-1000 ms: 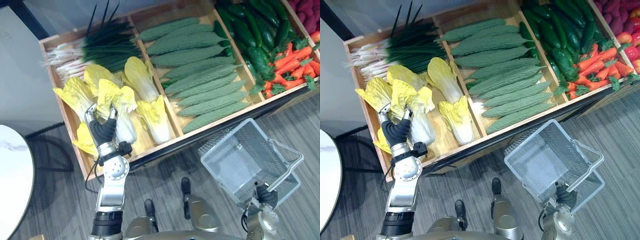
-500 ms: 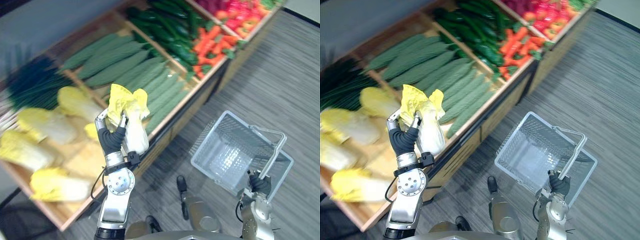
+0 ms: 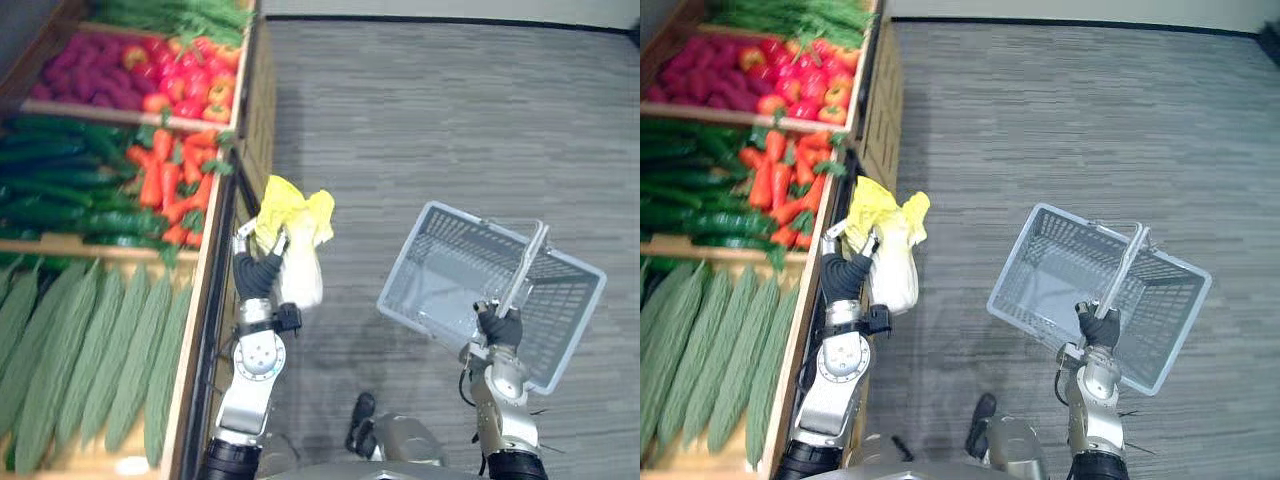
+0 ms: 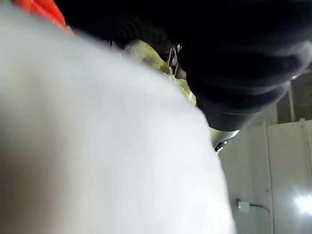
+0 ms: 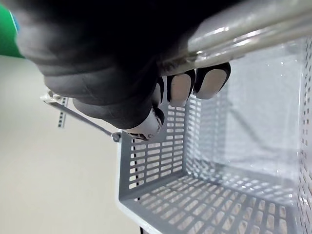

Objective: Pick vegetable in the basket

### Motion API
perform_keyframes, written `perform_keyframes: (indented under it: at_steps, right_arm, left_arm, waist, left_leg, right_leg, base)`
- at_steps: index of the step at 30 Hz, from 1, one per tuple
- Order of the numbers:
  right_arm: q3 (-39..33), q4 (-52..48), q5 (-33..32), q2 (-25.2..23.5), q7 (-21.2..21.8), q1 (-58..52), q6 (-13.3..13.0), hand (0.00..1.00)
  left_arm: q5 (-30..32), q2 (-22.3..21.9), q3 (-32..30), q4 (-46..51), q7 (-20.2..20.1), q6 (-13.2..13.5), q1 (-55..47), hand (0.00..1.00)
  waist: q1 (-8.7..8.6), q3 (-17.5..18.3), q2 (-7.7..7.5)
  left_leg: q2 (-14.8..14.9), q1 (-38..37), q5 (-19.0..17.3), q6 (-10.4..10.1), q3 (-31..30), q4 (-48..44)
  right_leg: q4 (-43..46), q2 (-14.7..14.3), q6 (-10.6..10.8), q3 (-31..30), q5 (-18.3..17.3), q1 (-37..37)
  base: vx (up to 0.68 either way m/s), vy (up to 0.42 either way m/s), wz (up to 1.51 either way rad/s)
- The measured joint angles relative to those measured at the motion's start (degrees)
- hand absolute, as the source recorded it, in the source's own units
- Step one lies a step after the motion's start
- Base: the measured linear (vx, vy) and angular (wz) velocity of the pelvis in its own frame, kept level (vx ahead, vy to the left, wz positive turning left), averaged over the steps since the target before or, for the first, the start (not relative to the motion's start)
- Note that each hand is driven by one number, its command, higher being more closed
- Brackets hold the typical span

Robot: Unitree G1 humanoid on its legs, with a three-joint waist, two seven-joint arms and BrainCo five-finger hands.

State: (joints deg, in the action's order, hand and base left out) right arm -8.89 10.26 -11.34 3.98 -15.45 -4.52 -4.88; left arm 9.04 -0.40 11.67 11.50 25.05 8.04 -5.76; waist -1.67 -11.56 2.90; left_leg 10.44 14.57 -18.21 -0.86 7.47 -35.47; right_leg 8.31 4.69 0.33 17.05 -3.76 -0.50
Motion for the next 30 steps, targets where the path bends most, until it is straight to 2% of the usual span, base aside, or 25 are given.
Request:
perform_keyframes:
  at_steps: [1, 3, 4, 5, 7, 11, 13, 18, 22, 23, 26, 30]
  right_arm:
    - [1.3, 0.4, 0.0, 0.0, 1.1, -0.3, 0.4, 1.00]
    - [2.5, 0.7, -0.1, -0.7, 2.0, -1.0, 1.0, 1.00]
    - [3.2, 0.7, -0.8, -1.5, 2.5, -1.1, 1.1, 1.00]
    - [3.6, 0.7, -1.3, -1.6, 3.4, -1.0, 1.1, 1.00]
    - [6.6, 0.7, -2.3, -1.8, 5.2, -0.9, 1.5, 1.00]
    - [13.0, -1.4, -4.6, -1.8, 9.8, -0.6, 1.8, 1.00]
    - [15.9, -4.5, -6.9, -1.3, 11.8, -0.6, 1.8, 1.00]
    - [21.8, -5.1, -13.2, -0.9, 14.6, -0.6, 2.0, 1.00]
    - [24.6, -5.1, -19.2, -0.7, 14.7, -0.6, 2.3, 1.00]
    - [25.8, -5.1, -21.4, -0.6, 14.8, -0.6, 2.4, 1.00]
    - [28.2, -5.1, -24.7, 0.2, 15.1, -0.6, 2.6, 1.00]
    - [31.5, -5.1, -29.7, 1.6, 15.8, -0.7, 3.0, 1.00]
  left_arm:
    - [0.0, -0.4, 0.1, -1.0, -0.4, 0.0, -0.7, 1.00]
    - [0.0, 0.6, 0.6, -2.7, -1.5, -0.2, -0.7, 1.00]
    - [0.0, 1.2, 1.0, -3.0, -2.7, -0.3, -0.3, 1.00]
    - [0.0, 1.4, 1.4, -3.2, -3.1, -0.3, -0.1, 1.00]
    - [0.0, 1.6, 1.9, -4.5, -4.1, -0.4, -0.1, 1.00]
    - [0.6, 1.9, 2.6, -9.0, -5.6, -1.6, -0.1, 1.00]
    - [1.2, 2.4, 6.3, -11.9, -7.5, -2.4, 1.1, 1.00]
    - [7.4, 2.4, 12.4, -18.5, -11.0, -3.5, 4.4, 1.00]
    - [12.7, 2.9, 13.7, -21.7, -11.4, -4.0, 5.6, 1.00]
    - [14.7, 3.2, 13.7, -22.8, -11.2, -4.2, 6.0, 0.00]
    - [18.2, 3.8, 14.1, -23.8, -11.2, -5.0, 7.0, 0.00]
    - [20.5, 5.0, 14.1, -25.8, -10.5, -6.3, 7.4, 0.00]
  waist:
    - [0.26, 0.8, 1.07]
    - [-0.99, 1.6, -0.49]
    - [-1.05, 2.0, -1.64]
    - [-0.73, 2.0, -1.96]
    - [-0.65, 2.1, -2.03]
    - [-0.53, 2.5, -2.28]
    - [-0.68, 2.7, -2.32]
    - [-1.35, 3.5, -2.20]
    - [-1.59, 4.2, -2.61]
    - [-1.60, 4.3, -2.55]
    - [-0.99, 4.4, -2.63]
    - [-0.78, 4.8, -2.93]
  left_leg:
    - [-0.8, -1.1, 9.5, -1.4, -2.5, 10.4]
    - [-2.7, -3.5, 9.7, -1.1, -1.1, 11.6]
    - [-4.1, -4.5, 9.8, -0.3, 0.3, 13.1]
    - [-4.6, -4.9, 9.9, -0.1, 0.9, 13.5]
    - [-4.9, -5.8, 10.0, 0.1, 1.4, 13.9]
    - [-4.4, -10.8, 10.0, 0.1, 3.6, 19.8]
    - [-4.4, -11.6, 10.4, -0.3, 5.3, 22.3]
    - [-4.4, -15.6, 12.6, -0.8, 7.0, 28.0]
    - [-4.6, -17.0, 14.4, -0.6, 7.3, 31.3]
    - [-4.6, -17.3, 14.5, -0.5, 7.4, 31.8]
    - [-4.8, -17.3, 15.1, -0.4, 7.5, 32.2]
    - [-5.5, -17.2, 16.1, -0.1, 7.2, 33.7]
  right_leg:
    - [0.3, -0.2, 3.0, -3.5, -0.9, -1.2]
    - [-1.5, 2.0, 3.4, -5.1, 0.4, -2.5]
    - [-2.4, 3.3, 3.4, -5.6, 0.9, -2.7]
    - [-2.8, 3.8, 3.0, -5.9, 1.2, -2.7]
    - [-3.8, 4.0, 3.6, -6.6, 3.4, -3.3]
    - [-3.8, 3.3, 3.6, -9.7, 3.6, -3.7]
    - [-4.7, 3.0, 3.6, -11.7, 3.7, -3.2]
    - [-5.0, 2.4, 2.7, -13.7, 5.3, -3.2]
    - [-6.1, 2.4, 3.0, -14.0, 6.5, -3.4]
    - [-6.1, 2.4, 3.4, -14.0, 6.9, -3.4]
    - [-6.7, 2.4, 2.6, -14.0, 7.6, -3.4]
    - [-7.7, 2.7, 2.6, -14.0, 7.7, -3.2]
  base:
    - [0.30, 0.343, -1.06]
    - [0.33, 0.336, -0.44]
    - [0.26, 0.246, -0.15]
    - [0.17, 0.167, -0.20]
    - [0.15, 0.158, -0.09]
    - [0.09, 0.016, -0.28]
    - [0.06, -0.048, -0.47]
    - [0.01, -0.005, -0.25]
    - [-0.01, 0.010, -0.04]
    - [-0.04, 0.012, -0.02]
    - [-0.07, 0.013, 0.00]
    - [-0.09, -0.009, 0.01]
